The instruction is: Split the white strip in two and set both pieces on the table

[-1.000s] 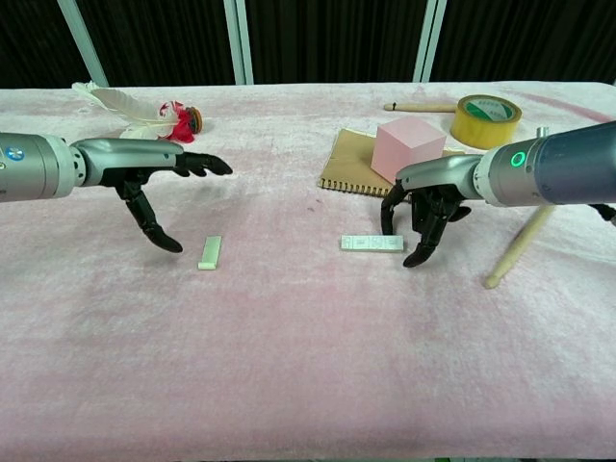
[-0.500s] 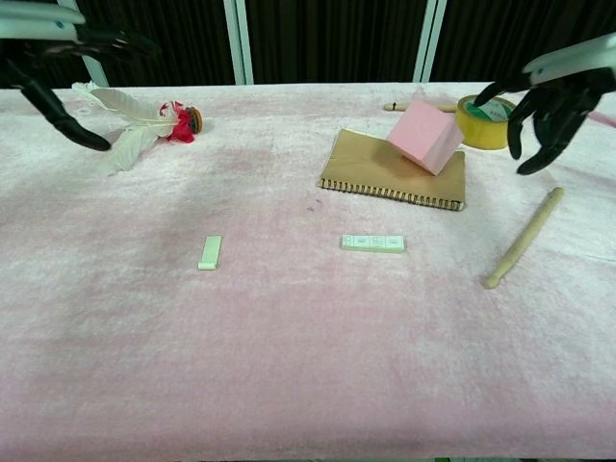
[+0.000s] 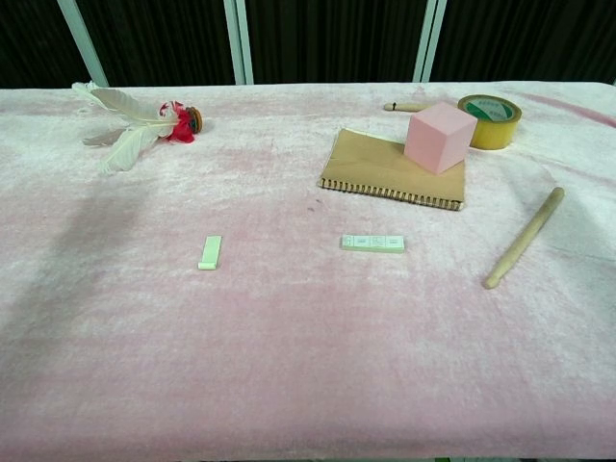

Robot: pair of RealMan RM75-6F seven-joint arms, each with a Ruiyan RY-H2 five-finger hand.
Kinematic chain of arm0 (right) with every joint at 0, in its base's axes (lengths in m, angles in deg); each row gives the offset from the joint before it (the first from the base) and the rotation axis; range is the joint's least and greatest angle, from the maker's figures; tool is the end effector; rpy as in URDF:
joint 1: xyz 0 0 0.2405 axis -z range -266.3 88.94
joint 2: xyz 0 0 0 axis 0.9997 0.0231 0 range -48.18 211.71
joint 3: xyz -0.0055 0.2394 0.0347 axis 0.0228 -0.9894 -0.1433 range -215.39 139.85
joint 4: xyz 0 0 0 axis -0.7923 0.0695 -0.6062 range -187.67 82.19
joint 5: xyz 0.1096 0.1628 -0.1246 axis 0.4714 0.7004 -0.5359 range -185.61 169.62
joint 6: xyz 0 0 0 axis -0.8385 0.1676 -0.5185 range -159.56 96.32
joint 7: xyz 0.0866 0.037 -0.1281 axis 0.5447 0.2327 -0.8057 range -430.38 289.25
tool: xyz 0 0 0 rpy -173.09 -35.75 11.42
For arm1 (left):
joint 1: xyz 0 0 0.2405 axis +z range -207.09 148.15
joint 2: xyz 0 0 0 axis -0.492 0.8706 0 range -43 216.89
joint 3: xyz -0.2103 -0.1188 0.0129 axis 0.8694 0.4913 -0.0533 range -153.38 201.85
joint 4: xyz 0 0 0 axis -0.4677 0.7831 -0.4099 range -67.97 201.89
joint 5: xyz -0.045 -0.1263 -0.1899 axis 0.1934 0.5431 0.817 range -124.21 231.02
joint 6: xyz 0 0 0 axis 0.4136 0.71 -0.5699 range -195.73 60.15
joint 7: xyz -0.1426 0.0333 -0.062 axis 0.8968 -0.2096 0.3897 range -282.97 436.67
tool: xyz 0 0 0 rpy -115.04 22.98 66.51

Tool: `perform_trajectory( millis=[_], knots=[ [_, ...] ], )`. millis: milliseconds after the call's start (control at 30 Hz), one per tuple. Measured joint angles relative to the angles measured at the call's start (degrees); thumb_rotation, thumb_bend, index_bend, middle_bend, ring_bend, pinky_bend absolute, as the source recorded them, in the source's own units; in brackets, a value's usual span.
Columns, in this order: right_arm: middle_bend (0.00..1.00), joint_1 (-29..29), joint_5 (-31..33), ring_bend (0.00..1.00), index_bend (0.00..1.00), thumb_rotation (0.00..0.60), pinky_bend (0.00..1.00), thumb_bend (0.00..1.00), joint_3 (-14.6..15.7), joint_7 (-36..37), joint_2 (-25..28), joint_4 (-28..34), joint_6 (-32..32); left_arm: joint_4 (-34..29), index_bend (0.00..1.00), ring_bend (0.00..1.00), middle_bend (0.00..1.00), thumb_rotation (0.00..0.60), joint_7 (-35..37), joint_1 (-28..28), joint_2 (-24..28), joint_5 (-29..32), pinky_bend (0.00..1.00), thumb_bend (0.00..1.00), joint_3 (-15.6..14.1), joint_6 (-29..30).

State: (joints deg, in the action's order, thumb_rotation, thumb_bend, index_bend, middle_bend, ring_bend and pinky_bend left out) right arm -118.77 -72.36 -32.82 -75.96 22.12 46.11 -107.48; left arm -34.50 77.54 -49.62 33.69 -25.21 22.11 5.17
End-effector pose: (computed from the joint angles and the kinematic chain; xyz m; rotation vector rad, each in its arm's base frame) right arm -0.2678 -0.2875 0.1254 1.5011 -0.9470 0.7925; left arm -0.2747 0.2484 0.1414 -1.5815 -0.9821 -0.8195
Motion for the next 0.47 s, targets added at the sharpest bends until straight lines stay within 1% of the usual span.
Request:
perform_trajectory(
  millis=[100, 233, 367, 467],
  knots=[
    [0.12, 5.06, -4.30, 0.23, 0.00, 0.600, 0.18, 0.13, 1.25, -0.45, -1.67, -1.09, -5.93, 2.49, 0.01, 0.00, 0.00, 0.600, 2.40, 3.99, -0.91, -0.13, 0.00, 0.09, -0.88, 3.90],
    [0.12, 10.55, -8.09, 0.23, 0.00, 0.600, 0.18, 0.13, 2.29, -1.36, -4.31, -3.10, -11.65, 7.06, 0.01, 0.00, 0.00, 0.600, 4.54, 8.36, -2.87, -0.87, 0.00, 0.09, -1.61, 8.60],
    [0.11, 14.75, -12.04, 0.23, 0.00, 0.600, 0.18, 0.13, 2.70, -1.39, -7.57, -6.44, -16.65, 8.08, 0.02, 0.00, 0.00, 0.600, 4.71, 9.95, -3.63, -1.81, 0.00, 0.09, -1.74, 10.24],
    [0.11, 16.13, -14.50, 0.23, 0.00, 0.600, 0.18, 0.13, 2.75, -1.54, -8.79, -7.90, -17.89, 7.61, 0.02, 0.00, 0.00, 0.600, 4.75, 10.59, -3.65, -3.19, 0.00, 0.09, -1.79, 11.13]
  ],
)
